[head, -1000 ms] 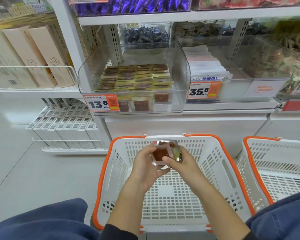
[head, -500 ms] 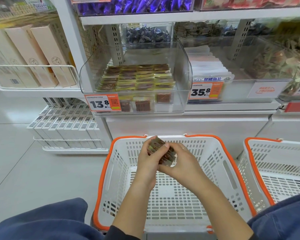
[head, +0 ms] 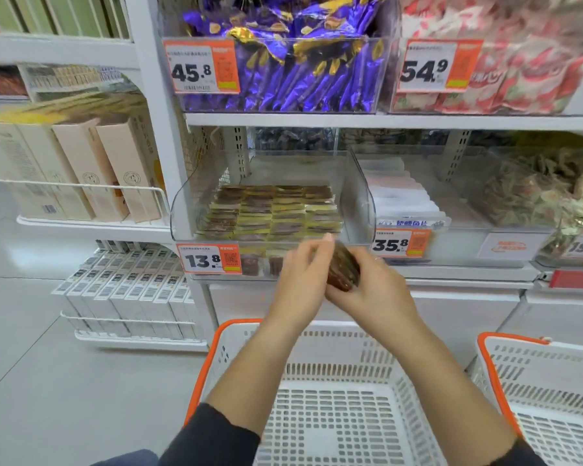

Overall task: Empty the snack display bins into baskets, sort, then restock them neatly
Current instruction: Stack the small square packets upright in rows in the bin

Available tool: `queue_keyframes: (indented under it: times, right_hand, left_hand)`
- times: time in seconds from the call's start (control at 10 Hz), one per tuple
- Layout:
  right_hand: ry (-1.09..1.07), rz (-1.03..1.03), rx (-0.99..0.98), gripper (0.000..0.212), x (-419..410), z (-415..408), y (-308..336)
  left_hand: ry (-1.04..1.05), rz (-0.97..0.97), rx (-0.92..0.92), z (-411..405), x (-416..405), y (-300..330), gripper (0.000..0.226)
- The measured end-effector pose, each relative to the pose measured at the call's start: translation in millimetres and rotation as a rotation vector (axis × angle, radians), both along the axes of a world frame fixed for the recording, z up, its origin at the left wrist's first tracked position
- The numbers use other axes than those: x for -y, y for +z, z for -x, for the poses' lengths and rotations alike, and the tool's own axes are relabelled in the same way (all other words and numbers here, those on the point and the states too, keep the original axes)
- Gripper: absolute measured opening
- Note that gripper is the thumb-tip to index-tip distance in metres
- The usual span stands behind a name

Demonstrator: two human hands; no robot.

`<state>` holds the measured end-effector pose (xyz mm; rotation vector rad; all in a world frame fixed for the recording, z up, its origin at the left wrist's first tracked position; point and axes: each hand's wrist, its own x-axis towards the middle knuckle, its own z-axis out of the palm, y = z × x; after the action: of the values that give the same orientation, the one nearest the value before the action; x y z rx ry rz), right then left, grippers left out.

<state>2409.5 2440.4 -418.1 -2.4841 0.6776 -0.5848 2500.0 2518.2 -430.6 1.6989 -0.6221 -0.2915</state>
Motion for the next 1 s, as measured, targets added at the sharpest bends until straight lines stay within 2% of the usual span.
queue_keyframes:
  times: [0.1,0.2,0.3,0.4,0.5,0.6,0.7,0.8,0.9,1.0]
  right_hand:
    - [0.027,0.109,-0.003,0.048,32.5,-23.4,43.0]
    - [0.141,0.191,-0.189,0.056,60.3,-57.6,81.4]
    - [0.293,0.271,-0.515,0.062,73.8,-96.6,98.4]
    - [0.357,0.277,-0.855,0.061,79.0,-130.6,96.2]
    - [0.341,0.247,-1.07,0.065,82.3,-148.9,86.8]
    - [0.335,0.209,-1.111,0.068,84.6,-152.9,71.2]
    - [0.296,0.227,-1.082,0.073,79.8,-148.6,57.7]
    - [0.245,0.238,-1.01,0.069,77.0,-145.4,49.0]
    - [0.197,0.068,-0.922,0.082,81.9,-142.4,53.7]
    - [0.134,-0.136,-0.816,0.08,86.2,-138.7,65.2]
  left_hand:
    - [0.154,-0.385,0.525,-53.7,-12.1,23.9,0.052]
    - [0.14,-0.838,0.643,-89.0,-25.0,20.7,0.064]
    - [0.064,-0.928,0.626,-98.2,-27.5,10.9,0.065]
    - [0.064,-0.913,0.648,-101.6,-27.5,8.4,0.064]
    - [0.073,-0.899,0.681,-103.8,-27.6,4.9,0.064]
    - [0.072,-0.889,0.697,-103.4,-28.7,1.5,0.064]
    - [0.078,-0.893,0.709,-103.5,-28.5,0.5,0.064]
    - [0.088,-0.888,0.72,-103.7,-28.3,0.0,0.064]
    - [0.087,-0.882,0.716,-102.8,-29.0,-1.0,0.064]
    - [0.091,-0.878,0.719,-102.9,-28.7,-1.6,0.064]
